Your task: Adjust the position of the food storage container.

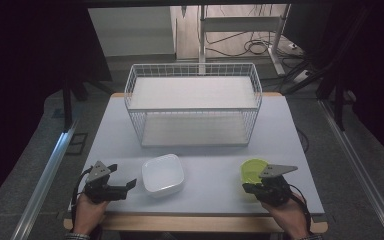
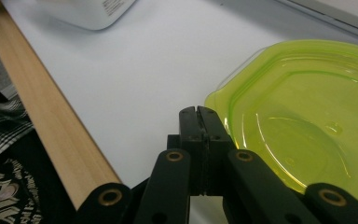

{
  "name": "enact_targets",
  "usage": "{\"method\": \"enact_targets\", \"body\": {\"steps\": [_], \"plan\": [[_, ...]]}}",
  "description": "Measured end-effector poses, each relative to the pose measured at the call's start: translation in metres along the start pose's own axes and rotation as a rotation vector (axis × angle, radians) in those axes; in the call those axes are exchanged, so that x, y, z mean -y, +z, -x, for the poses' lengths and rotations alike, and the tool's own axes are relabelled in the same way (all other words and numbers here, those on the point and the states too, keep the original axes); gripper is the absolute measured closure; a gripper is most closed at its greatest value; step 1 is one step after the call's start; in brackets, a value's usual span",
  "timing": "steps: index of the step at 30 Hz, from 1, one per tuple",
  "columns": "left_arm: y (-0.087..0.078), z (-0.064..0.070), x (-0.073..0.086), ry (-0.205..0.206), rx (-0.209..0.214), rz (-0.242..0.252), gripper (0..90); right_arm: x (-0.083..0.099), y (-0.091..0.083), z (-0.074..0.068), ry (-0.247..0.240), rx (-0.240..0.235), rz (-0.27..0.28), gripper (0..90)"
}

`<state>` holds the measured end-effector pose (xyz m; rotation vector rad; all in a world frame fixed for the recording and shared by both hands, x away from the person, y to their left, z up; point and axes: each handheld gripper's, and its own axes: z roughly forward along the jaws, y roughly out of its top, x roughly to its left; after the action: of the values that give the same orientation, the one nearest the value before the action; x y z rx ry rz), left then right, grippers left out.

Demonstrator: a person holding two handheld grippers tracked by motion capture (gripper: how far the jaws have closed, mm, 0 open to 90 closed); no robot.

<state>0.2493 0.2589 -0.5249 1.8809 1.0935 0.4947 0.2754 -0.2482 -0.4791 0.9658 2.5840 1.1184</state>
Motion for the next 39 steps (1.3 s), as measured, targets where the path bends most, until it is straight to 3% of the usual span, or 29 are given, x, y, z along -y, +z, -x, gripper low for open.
{"method": "enact_targets", "body": {"steps": [28,32,39], "plan": [[0.002,0.000,0.000,-0.004,-0.002,-0.024,6.9,0.007,-0.013,0.049,0.126,0.102,0.068,89.6],[0.002,0.000,0.000,-0.010,-0.002,-0.023,6.9,0.005,-0.014,0.043,0.107,0.123,0.079,89.3],[0.003,0.000,0.000,-0.006,0.000,-0.030,6.8,0.001,-0.015,0.030,-0.004,0.205,0.115,79.6]]}}
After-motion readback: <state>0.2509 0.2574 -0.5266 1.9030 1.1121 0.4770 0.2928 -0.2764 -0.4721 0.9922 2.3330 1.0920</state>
